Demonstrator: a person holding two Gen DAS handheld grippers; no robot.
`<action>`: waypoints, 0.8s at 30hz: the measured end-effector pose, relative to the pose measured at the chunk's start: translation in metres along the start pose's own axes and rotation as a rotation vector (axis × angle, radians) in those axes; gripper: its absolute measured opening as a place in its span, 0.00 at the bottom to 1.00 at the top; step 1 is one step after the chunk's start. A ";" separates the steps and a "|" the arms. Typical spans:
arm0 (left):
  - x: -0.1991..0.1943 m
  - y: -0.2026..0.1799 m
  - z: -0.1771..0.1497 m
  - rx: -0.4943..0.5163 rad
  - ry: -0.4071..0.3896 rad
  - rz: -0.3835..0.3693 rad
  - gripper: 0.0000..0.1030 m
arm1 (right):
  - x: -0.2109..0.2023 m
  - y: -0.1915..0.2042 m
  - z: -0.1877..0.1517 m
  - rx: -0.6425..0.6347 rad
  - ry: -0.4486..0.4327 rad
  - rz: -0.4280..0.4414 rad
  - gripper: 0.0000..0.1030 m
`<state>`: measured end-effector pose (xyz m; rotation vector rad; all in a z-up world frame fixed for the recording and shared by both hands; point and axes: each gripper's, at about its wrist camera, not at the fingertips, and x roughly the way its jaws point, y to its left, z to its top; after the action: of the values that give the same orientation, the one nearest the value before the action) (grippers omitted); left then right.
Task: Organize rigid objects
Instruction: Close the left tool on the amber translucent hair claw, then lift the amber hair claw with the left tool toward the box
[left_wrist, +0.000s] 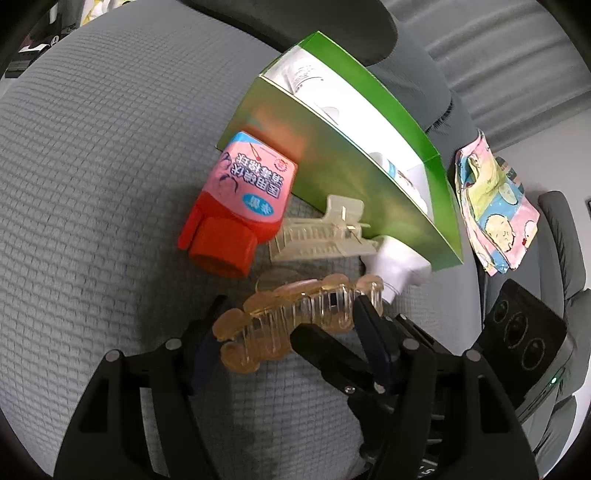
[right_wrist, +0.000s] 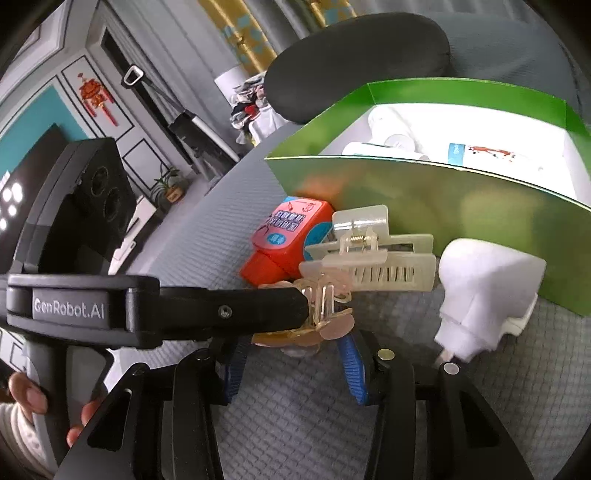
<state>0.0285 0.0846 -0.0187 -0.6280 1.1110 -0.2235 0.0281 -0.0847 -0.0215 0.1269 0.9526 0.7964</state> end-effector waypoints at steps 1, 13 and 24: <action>-0.004 0.000 -0.003 0.006 -0.003 0.001 0.64 | -0.003 0.003 -0.003 -0.003 -0.002 0.000 0.45; -0.026 -0.021 -0.029 0.075 -0.034 -0.005 0.64 | -0.042 0.022 -0.021 0.004 -0.066 -0.018 0.45; -0.036 -0.075 -0.046 0.213 -0.081 0.021 0.67 | -0.087 0.029 -0.029 -0.006 -0.165 -0.034 0.45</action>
<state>-0.0178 0.0246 0.0379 -0.4314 0.9998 -0.2919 -0.0380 -0.1283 0.0331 0.1678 0.7946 0.7458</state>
